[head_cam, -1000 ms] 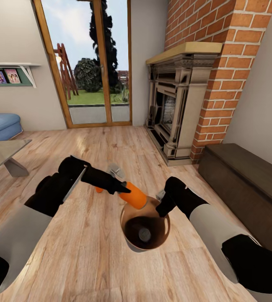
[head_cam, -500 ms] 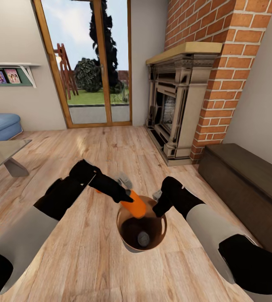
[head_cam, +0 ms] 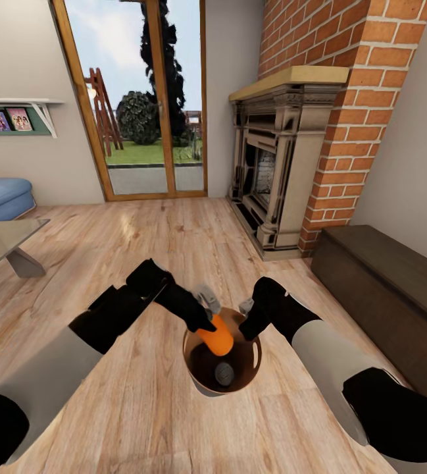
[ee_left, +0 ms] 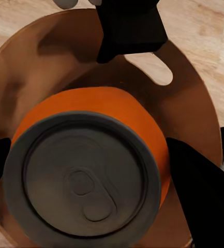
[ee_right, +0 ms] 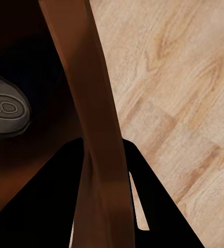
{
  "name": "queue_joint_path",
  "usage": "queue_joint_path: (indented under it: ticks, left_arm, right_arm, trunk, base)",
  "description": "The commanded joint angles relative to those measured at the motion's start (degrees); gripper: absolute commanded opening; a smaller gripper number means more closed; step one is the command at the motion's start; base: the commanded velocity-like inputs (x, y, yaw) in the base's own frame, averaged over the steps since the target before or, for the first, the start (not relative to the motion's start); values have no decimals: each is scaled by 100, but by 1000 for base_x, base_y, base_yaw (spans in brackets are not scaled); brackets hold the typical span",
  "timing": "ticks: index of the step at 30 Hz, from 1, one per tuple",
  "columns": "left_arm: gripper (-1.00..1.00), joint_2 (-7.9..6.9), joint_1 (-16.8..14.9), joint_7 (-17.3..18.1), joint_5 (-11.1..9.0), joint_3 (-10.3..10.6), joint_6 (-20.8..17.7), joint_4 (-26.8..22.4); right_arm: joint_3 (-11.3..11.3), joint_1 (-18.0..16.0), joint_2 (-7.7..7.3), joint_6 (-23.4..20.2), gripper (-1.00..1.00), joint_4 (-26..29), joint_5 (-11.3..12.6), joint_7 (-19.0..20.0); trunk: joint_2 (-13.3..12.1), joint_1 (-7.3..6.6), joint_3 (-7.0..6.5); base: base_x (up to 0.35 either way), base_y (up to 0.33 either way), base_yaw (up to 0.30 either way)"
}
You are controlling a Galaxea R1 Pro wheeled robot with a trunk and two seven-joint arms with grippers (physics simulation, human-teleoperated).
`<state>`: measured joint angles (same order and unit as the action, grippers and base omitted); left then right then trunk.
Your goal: Put the three can of soda from the living room inside the tash can in the kitchen.
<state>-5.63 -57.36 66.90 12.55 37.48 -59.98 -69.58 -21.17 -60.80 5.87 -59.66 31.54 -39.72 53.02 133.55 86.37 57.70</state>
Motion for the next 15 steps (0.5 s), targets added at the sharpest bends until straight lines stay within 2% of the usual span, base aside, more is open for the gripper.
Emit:
queue_joint_path:
  ticks: [1,3,5,6,9,15]
  left_arm:
    - [-100,46,5,0,109,8,-2,20]
    - [-100,159,11,-1,392,20,-2,144]
    - [-100,237,15,1,579,56,-2,243]
    - [-100,306,19,2,756,99,-2,327]
    - [-100,406,22,0,927,132,-2,437]
    - [-100,456,23,-1,1042,213,-2,515]
  right_arm:
    - [7,-2,1,-34,-100,1,87,-2]
    - [7,-2,2,-34,-100,5,87,-2]
    - [7,-2,2,-34,-100,8,87,-2]
    - [7,-2,2,-34,-100,11,87,-2]
    - [7,-2,1,-34,-100,11,87,-2]
    - [7,-2,-2,-34,-100,11,87,-2]
  trunk:
    - [0,-1,-1]
    - [0,-1,-1]
    - [0,-1,-1]
    - [0,-1,-1]
    - [0,-1,-1]
    - [0,-1,-1]
  base:
    - [0,0,0]
    - [0,0,0]
    - [0,0,0]
    - [0,0,0]
    - [0,0,0]
    - [0,0,0]
